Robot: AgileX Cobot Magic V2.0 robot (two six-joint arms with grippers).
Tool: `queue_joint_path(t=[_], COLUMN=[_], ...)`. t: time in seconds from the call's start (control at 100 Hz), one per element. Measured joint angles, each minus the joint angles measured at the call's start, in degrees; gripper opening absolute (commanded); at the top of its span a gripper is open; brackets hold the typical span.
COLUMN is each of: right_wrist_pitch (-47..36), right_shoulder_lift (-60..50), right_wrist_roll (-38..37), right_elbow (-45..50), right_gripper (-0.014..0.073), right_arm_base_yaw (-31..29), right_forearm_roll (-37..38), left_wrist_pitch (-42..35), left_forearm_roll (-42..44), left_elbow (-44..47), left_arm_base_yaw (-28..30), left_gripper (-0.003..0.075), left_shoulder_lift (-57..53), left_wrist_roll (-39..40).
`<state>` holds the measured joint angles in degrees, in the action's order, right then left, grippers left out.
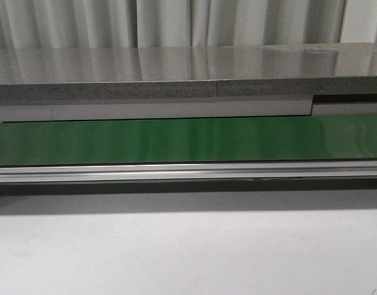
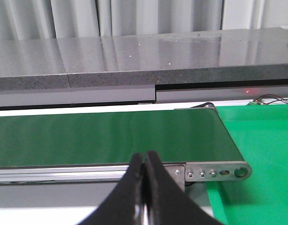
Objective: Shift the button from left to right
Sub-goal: 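Close the left gripper on the button's black base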
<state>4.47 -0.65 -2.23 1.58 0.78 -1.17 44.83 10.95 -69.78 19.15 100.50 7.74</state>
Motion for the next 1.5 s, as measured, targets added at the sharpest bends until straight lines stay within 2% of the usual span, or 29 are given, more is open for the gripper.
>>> queue_joint_path(t=[1.11,1.19,1.37,1.5], right_wrist_pitch=[0.0,0.0,0.0,0.0], right_shoulder_lift=[0.0,0.0,0.0,0.0], right_wrist_roll=[0.0,0.0,0.0,0.0], right_elbow=[0.0,0.0,0.0,0.0], right_gripper=[-0.0068,-0.0068,-0.0068,-0.0068], right_arm_base_yaw=[0.0,0.0,0.0,0.0], right_forearm_roll=[0.0,0.0,0.0,0.0], left_wrist_pitch=[0.39,0.13,-0.26,-0.26], left_forearm_roll=[-0.46,-0.46,-1.1,-1.33], left_elbow=[-0.62,-0.74,-0.63,-0.63], left_arm_base_yaw=[0.3,0.3,0.3,0.3], left_gripper=[0.0627,0.0564,0.0297,0.0185], left_shoulder_lift=[9.69,9.92,10.51,10.51], left_wrist_roll=[0.0,0.0,0.0,0.0])
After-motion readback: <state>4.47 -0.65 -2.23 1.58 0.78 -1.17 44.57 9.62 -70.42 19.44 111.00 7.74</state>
